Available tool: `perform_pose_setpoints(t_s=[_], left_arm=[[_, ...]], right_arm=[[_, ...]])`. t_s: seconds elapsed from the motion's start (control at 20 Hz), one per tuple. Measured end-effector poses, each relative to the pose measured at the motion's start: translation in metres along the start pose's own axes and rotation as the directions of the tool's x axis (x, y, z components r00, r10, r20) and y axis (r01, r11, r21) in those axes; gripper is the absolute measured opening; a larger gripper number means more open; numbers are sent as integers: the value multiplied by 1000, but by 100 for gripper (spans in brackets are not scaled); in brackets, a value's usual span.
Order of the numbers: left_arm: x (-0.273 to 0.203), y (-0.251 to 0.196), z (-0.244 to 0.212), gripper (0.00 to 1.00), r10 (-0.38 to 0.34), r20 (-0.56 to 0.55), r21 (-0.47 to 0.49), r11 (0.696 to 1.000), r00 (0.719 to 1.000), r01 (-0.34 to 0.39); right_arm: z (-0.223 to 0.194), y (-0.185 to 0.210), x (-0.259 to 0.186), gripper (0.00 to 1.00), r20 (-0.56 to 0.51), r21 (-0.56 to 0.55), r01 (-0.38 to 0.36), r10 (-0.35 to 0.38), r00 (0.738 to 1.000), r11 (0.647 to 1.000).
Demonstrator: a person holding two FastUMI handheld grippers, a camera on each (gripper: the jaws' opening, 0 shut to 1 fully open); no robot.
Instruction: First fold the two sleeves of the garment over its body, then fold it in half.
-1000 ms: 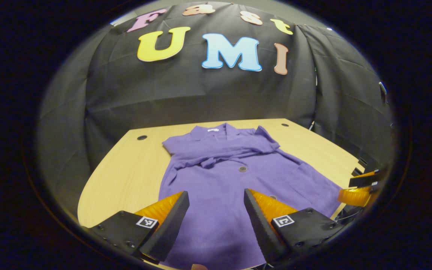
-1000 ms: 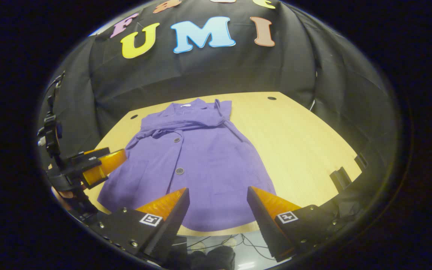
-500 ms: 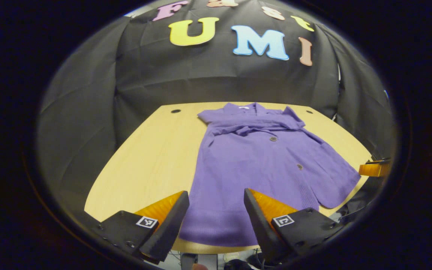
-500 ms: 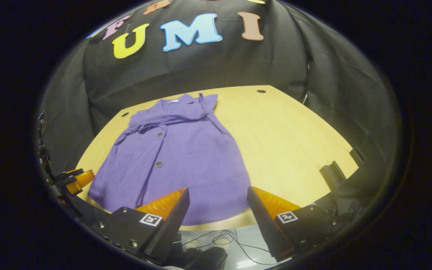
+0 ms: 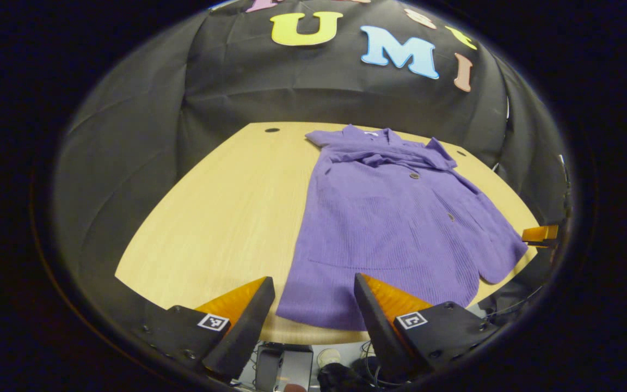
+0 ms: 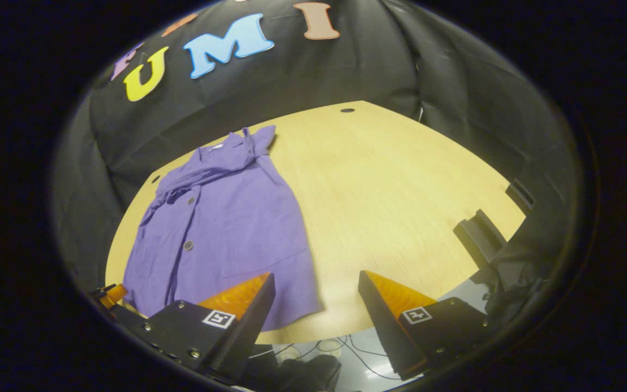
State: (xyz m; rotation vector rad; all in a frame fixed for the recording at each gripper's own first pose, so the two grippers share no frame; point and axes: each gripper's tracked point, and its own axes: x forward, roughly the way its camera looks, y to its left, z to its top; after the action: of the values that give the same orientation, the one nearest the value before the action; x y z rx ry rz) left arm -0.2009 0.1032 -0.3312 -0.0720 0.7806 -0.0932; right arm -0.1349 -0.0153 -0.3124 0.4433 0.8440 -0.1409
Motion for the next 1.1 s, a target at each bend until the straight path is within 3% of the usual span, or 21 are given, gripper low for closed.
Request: perform_pose_setpoints(t_s=[0.2, 0.4, 0.5, 0.65, 0.7, 0.75, 0.8, 0.85, 0.9, 0.95, 1.05, 1.1], left_arm=[[5, 1, -12, 94, 11, -5, 23, 1000, 1000, -11], [5, -9, -19, 94, 2, -14, 89, 996, 1000, -1], [7, -12, -17, 92, 6, -16, 78, 997, 1000, -5], [12, -19, -17, 85, 6, -16, 73, 997, 1000, -5], [13, -24, -18, 76, 0, -17, 79, 997, 1000, 1], [13, -29, -17, 67, -10, -17, 85, 996, 1000, 11], [14, -33, -18, 58, -10, -13, 86, 996, 1000, 11], [16, -37, -17, 50, -6, -9, 88, 996, 1000, 6], [17, -39, -18, 41, 0, -5, 90, 996, 1000, 0], [18, -40, -19, 35, 13, -4, 93, 996, 1000, -13], [16, -48, -16, 30, 12, 1, 82, 997, 1000, -12], [20, -47, -17, 16, 32, -7, 67, 997, 999, -31]], right_arm=[[-1, -4, 9, 95, -22, 19, 13, -12, 1000, 1000], [-4, 18, 14, 95, -32, 26, -33, 34, 999, 999], [-7, 35, 15, 95, -40, -15, -59, 58, 997, 998], [-14, 41, 19, 95, -57, -120, -29, 22, 998, 992], [-14, 38, 20, 93, -54, -150, -3, -5, 999, 989], [-14, 35, 21, 80, -59, -173, 20, -30, 998, 985], [-14, 34, 22, 78, -56, -185, 29, -40, 998, 982], [-14, 31, 23, 70, -56, -200, 46, -58, 997, 979], [-12, 30, 21, 71, -45, -195, 46, -56, 997, 980], [-12, 31, 23, 51, -49, -175, 44, -53, 997, 984], [-13, 32, 27, 45, -47, -192, 23, -33, 998, 981], [-14, 32, 22, 46, -50, -150, 19, -27, 998, 988]])
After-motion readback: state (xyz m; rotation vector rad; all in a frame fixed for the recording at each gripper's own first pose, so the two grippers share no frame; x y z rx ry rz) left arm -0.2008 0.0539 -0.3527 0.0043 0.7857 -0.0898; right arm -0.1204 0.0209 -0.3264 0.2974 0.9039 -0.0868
